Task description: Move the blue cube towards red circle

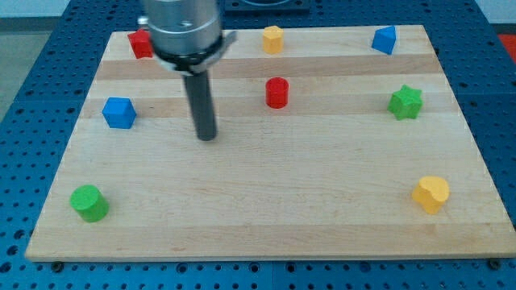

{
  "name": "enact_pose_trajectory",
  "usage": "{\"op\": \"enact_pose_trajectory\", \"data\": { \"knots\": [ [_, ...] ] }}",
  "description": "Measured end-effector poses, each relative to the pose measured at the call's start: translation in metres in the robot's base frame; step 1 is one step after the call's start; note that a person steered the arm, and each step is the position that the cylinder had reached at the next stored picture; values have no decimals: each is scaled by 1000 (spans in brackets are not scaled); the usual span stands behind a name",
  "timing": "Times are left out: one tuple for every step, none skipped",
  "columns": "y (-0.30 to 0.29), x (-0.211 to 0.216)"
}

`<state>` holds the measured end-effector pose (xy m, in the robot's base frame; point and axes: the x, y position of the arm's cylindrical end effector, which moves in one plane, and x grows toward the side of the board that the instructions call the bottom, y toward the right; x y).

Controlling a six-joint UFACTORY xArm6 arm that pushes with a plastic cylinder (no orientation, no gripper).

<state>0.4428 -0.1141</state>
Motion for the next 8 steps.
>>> {"op": "enact_pose_trajectory", "data": {
  "knots": [
    [-52, 0],
    [-99, 0],
    [-141, 0],
    [-154, -10],
    [-154, -19],
    [-147, -20],
    [-131, -29],
    [-129, -47]
  ]
}}
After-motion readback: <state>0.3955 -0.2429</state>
